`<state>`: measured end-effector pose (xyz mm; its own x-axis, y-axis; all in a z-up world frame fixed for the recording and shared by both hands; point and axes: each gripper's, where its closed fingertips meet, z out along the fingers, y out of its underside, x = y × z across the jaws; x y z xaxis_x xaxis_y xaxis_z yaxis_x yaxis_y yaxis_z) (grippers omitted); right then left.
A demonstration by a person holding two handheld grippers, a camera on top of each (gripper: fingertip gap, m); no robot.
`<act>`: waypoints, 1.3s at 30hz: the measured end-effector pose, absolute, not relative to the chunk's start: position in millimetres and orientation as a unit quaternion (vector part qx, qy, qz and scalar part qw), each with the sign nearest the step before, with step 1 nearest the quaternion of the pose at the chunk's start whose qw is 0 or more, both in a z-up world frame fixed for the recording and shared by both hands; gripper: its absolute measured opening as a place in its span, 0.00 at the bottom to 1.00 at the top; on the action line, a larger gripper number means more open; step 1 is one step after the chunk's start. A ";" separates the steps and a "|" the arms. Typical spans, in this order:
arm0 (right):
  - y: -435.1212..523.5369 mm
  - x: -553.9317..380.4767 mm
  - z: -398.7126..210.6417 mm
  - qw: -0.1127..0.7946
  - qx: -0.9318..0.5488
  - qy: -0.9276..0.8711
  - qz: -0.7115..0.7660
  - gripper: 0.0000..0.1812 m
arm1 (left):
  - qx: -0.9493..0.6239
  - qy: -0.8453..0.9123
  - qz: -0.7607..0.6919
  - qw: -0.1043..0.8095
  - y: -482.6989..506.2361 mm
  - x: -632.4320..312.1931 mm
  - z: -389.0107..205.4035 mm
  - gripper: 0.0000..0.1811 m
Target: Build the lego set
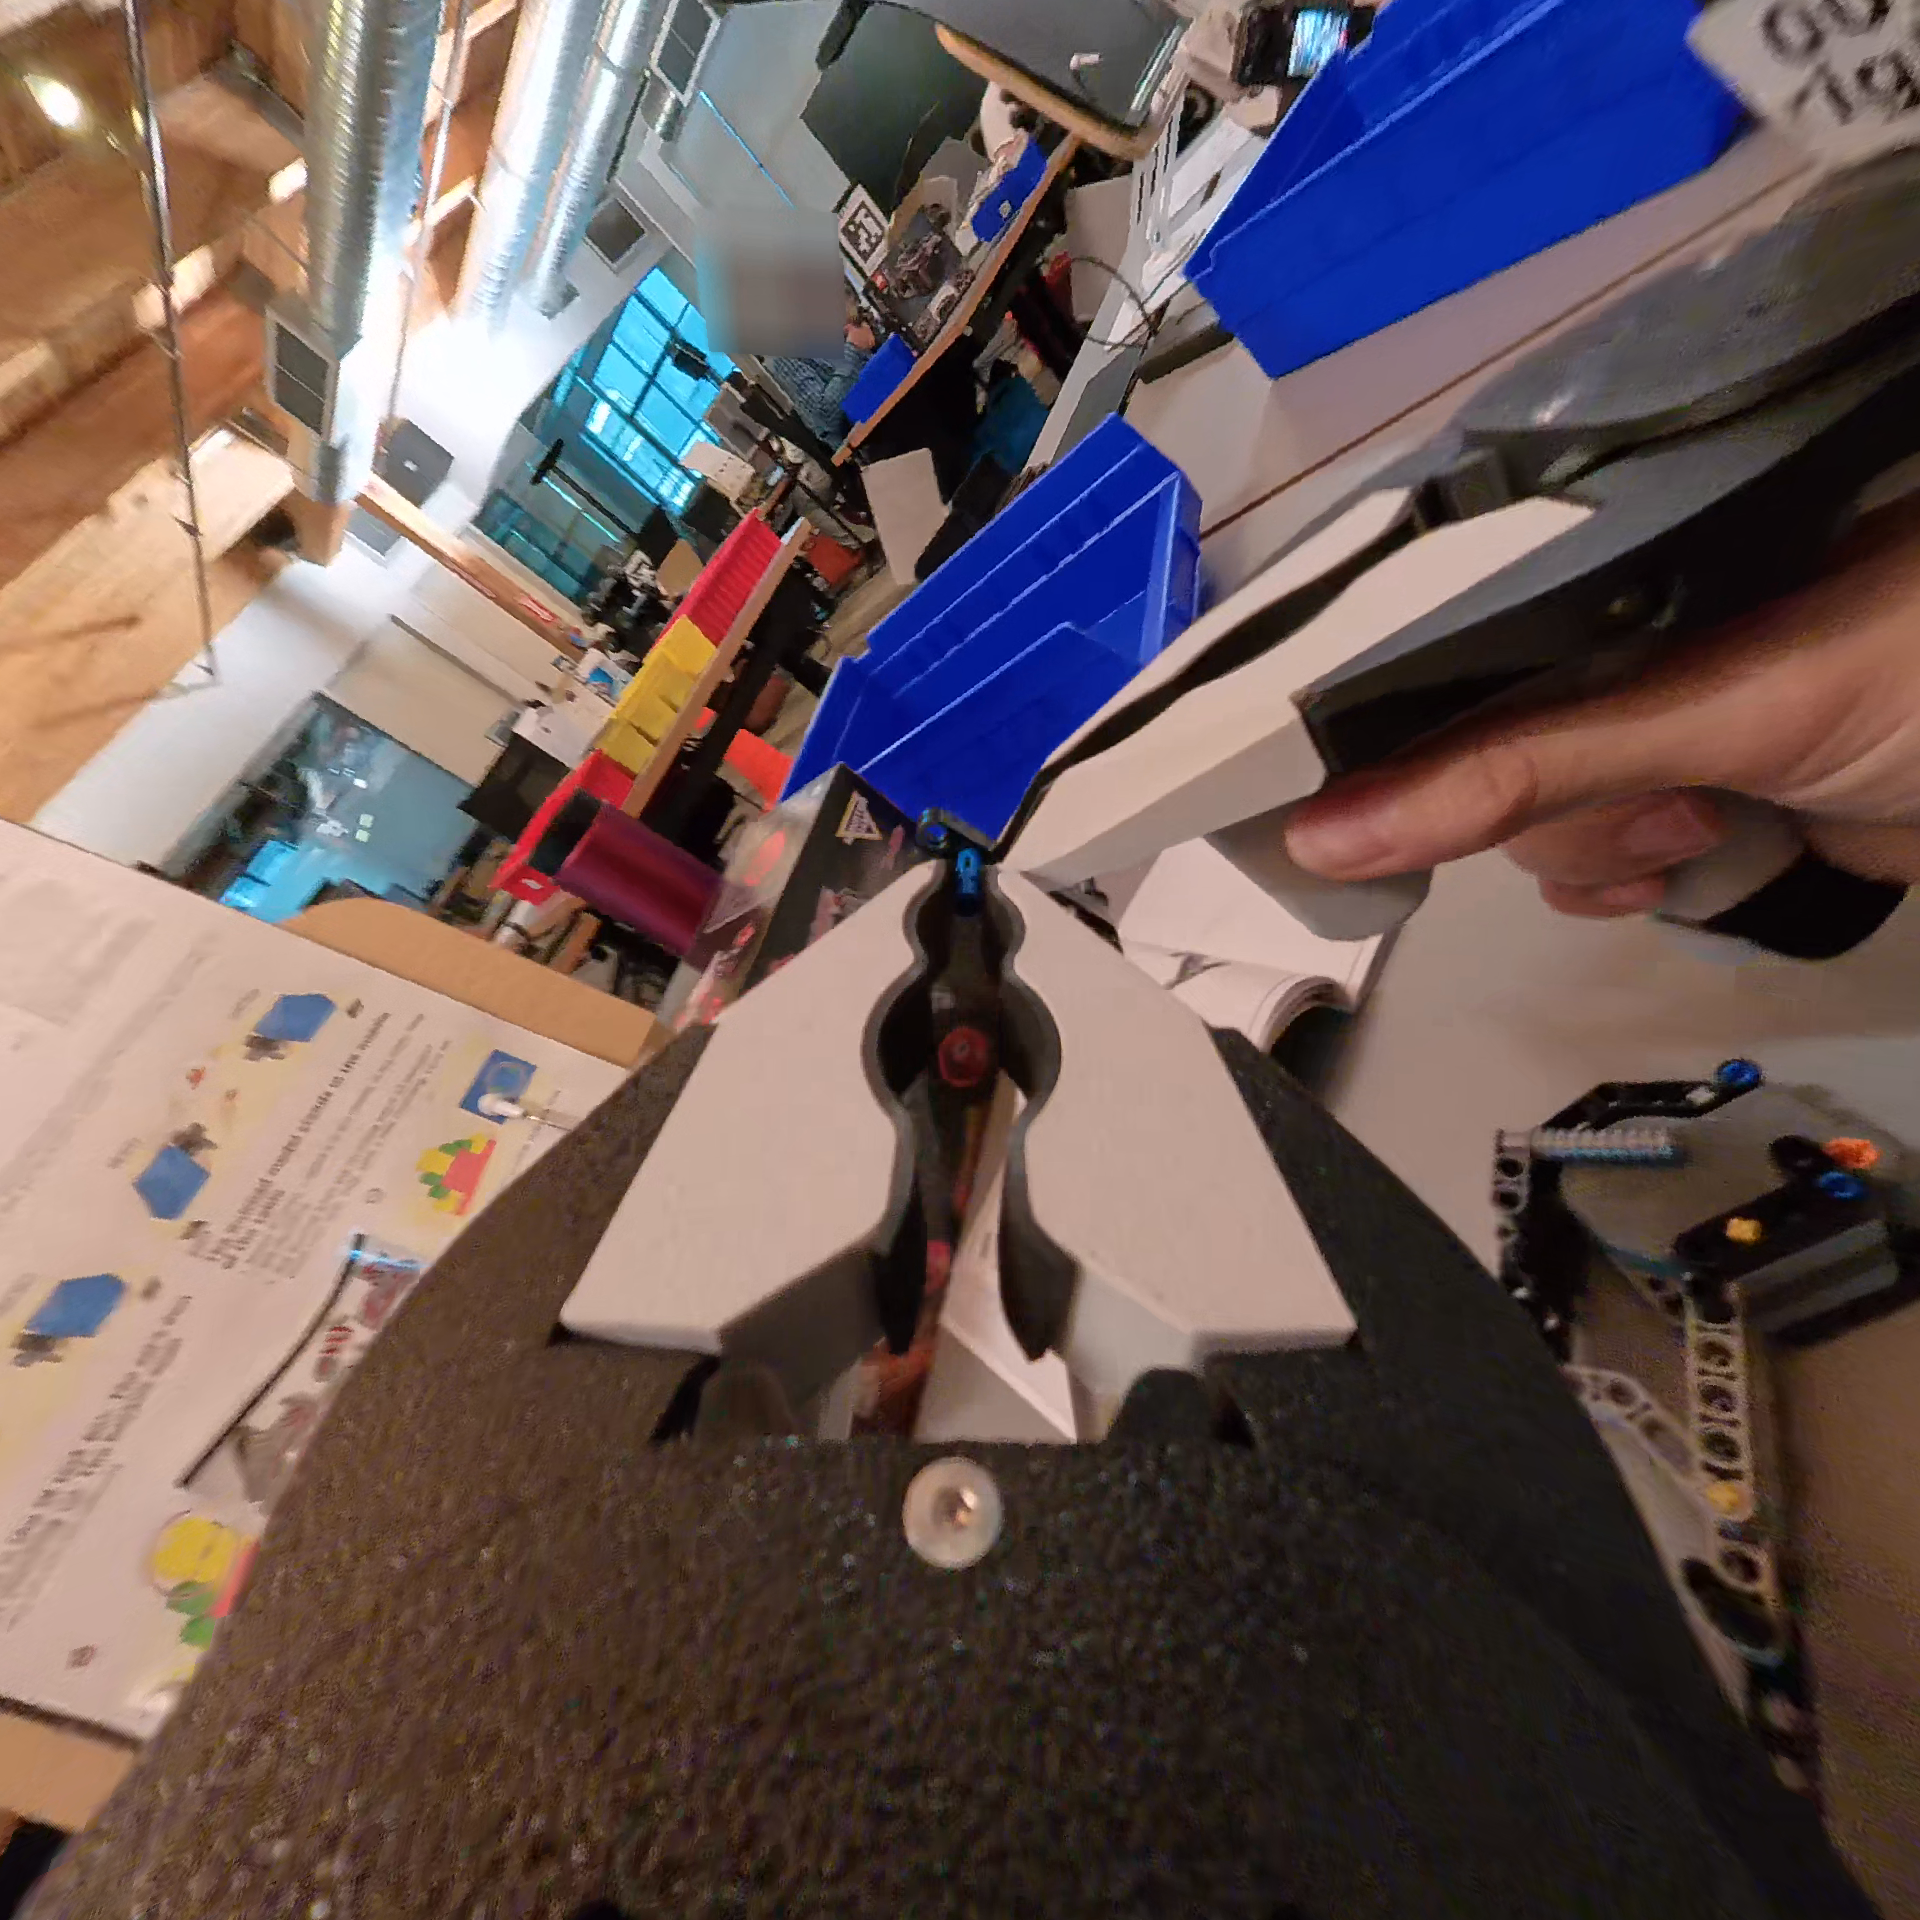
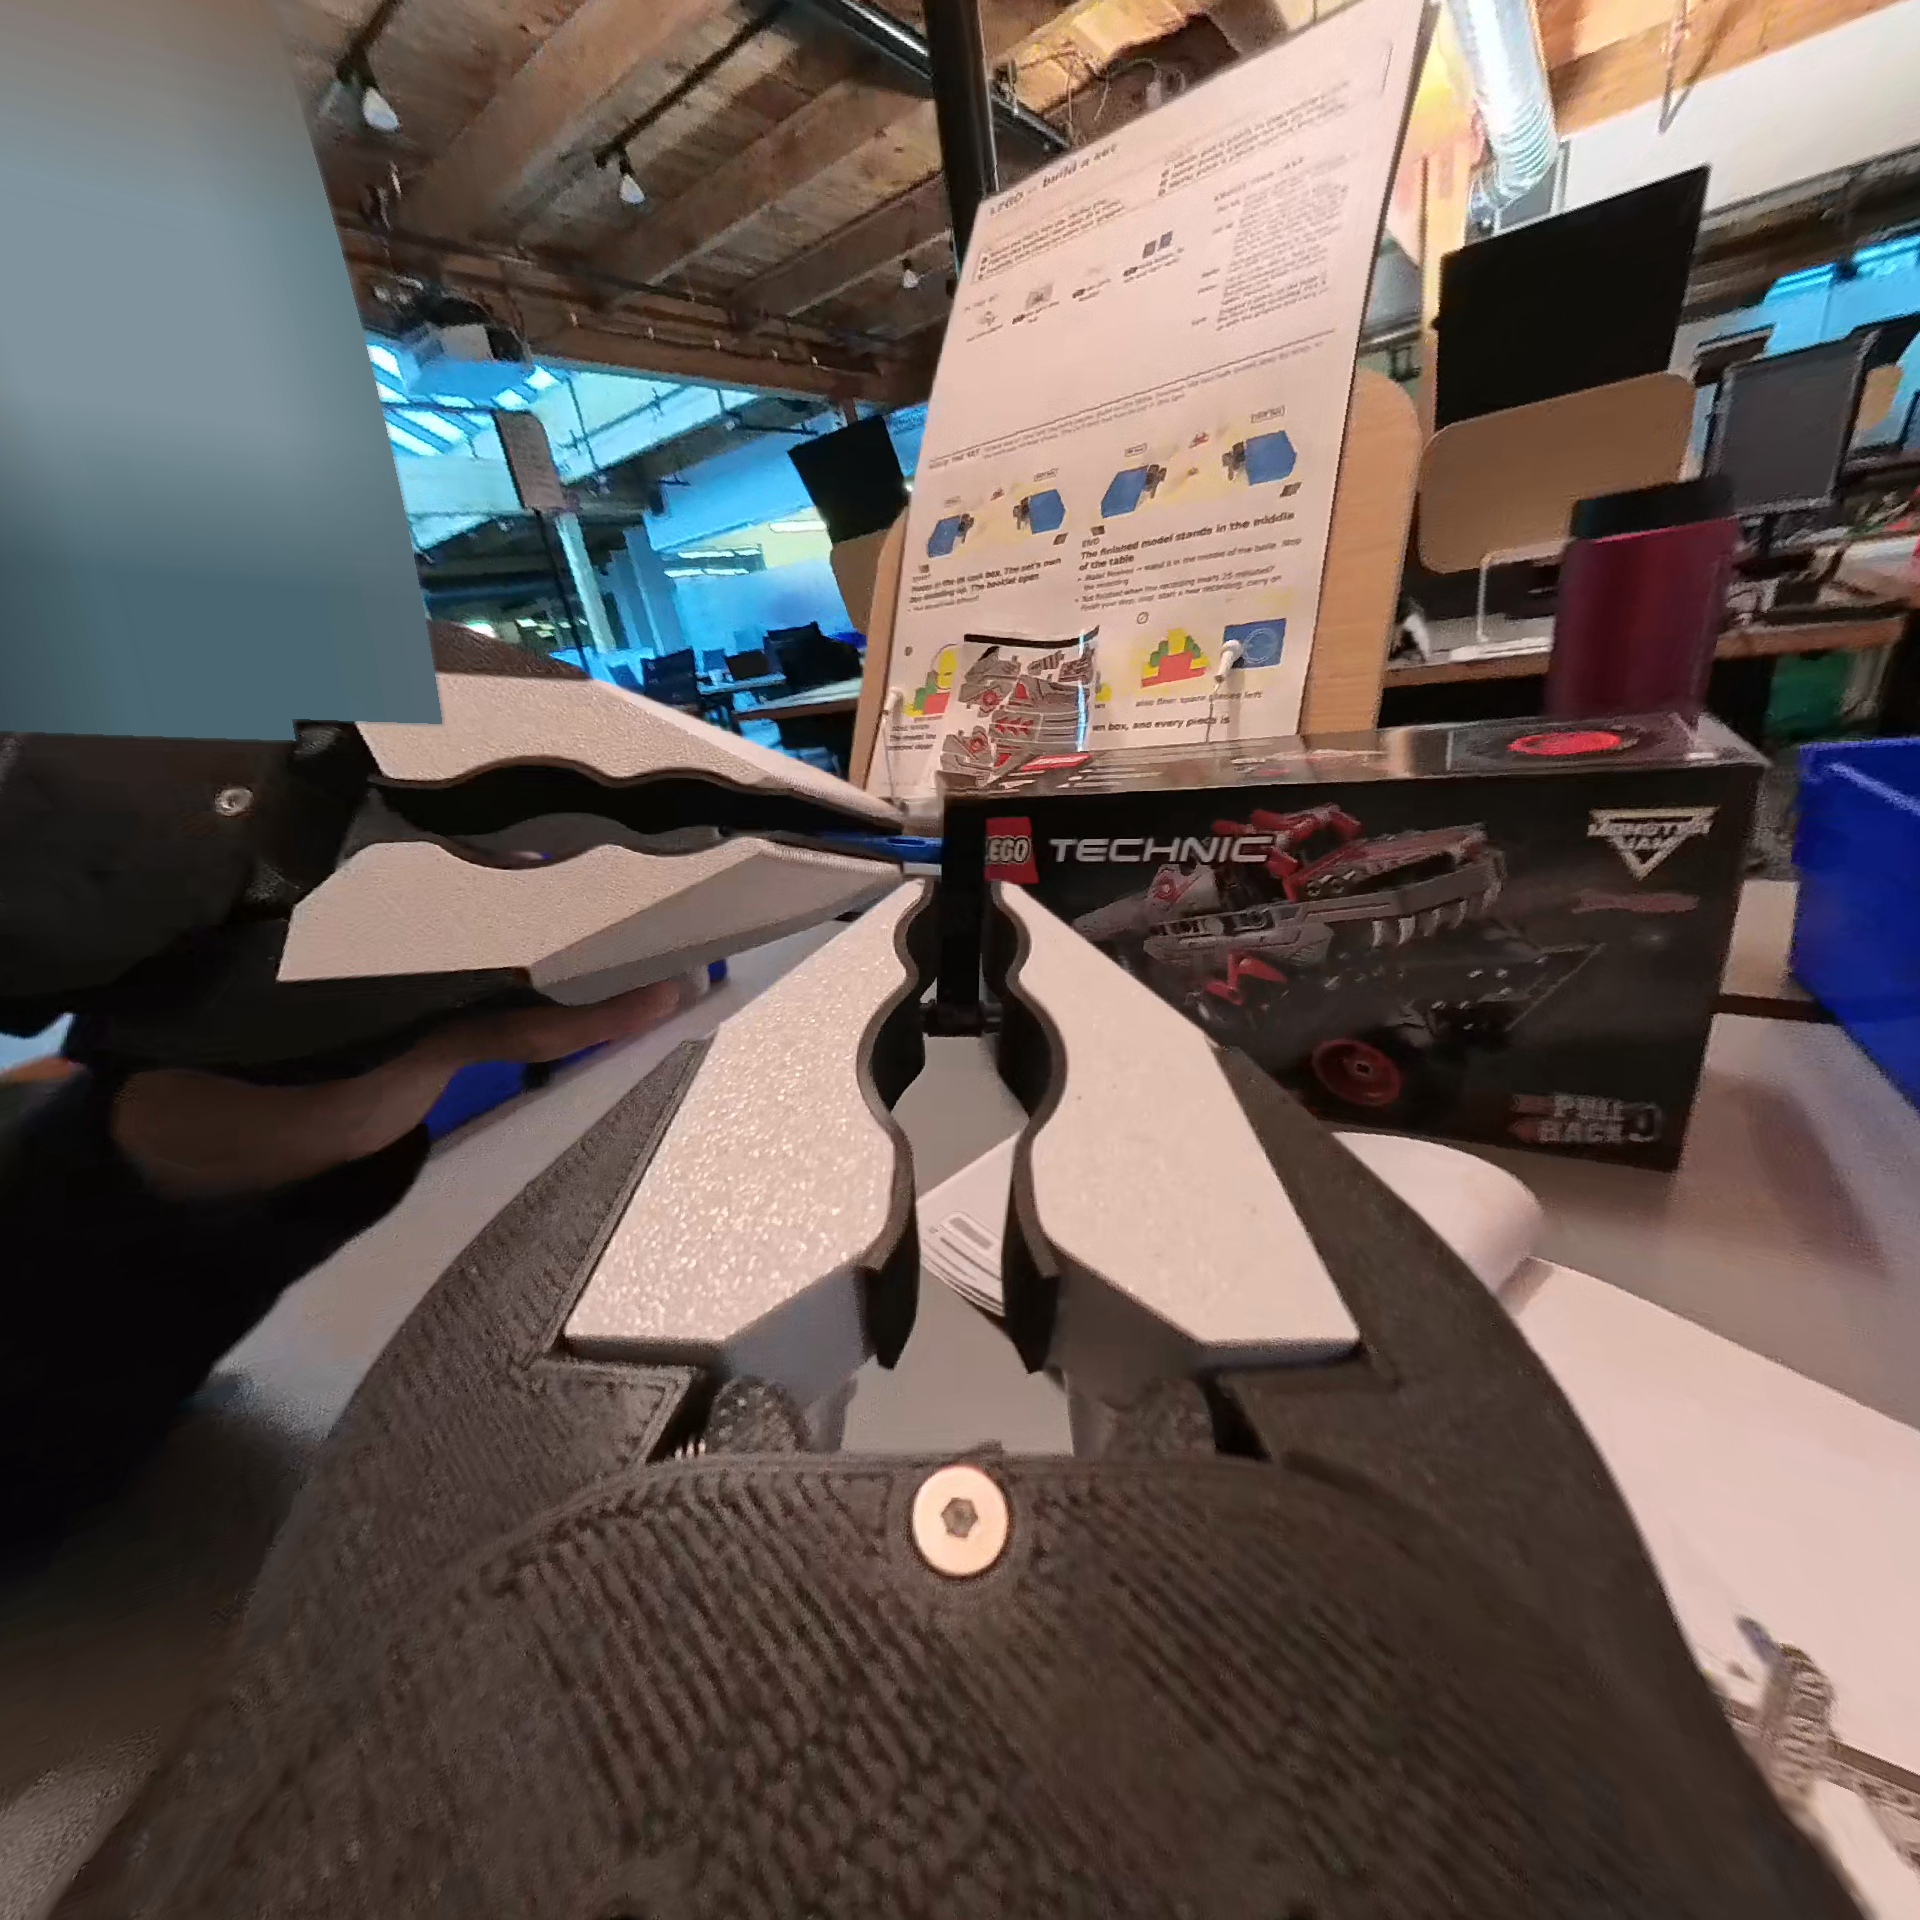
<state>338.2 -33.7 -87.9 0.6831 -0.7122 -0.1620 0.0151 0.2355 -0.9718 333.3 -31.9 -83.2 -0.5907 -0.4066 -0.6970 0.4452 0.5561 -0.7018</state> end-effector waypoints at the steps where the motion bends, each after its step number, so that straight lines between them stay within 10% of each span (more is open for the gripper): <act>1: -33.5 337.9 -87.7 0.717 -0.571 0.305 -0.260 0.03 | 0.022 0.756 -0.461 0.464 -31.7 333.1 -82.9 0.01; 5: -33.3 336.0 -85.9 0.704 -0.584 0.291 -0.281 0.03 | 0.042 0.750 -0.443 0.490 -31.8 331.2 -80.8 0.01; 16: -39.2 319.6 -59.1 0.747 -0.502 0.271 -0.343 0.03 | -0.163 0.666 -0.704 0.184 -37.5 316.7 -56.3 0.02; 31: -39.4 311.5 -52.0 0.683 -0.520 0.227 -0.460 0.03 | -0.197 0.624 -0.744 0.136 -38.7 310.3 -50.0 0.01; 36: -37.8 309.3 -49.9 0.725 -0.502 0.240 -0.406 0.03 | -0.122 0.638 -0.699 0.300 -38.0 307.8 -46.8 0.01; 39: -37.5 306.9 -46.2 0.723 -0.502 0.231 -0.414 0.03 | -0.165 0.621 -0.738 0.207 -37.1 306.3 -43.4 0.01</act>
<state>306.9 -37.5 -46.2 0.5500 -0.8312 0.0820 0.3668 0.1522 -0.9178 306.3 -37.1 -43.4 -0.8600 -0.5101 -0.0123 0.0995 -0.1440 -0.9846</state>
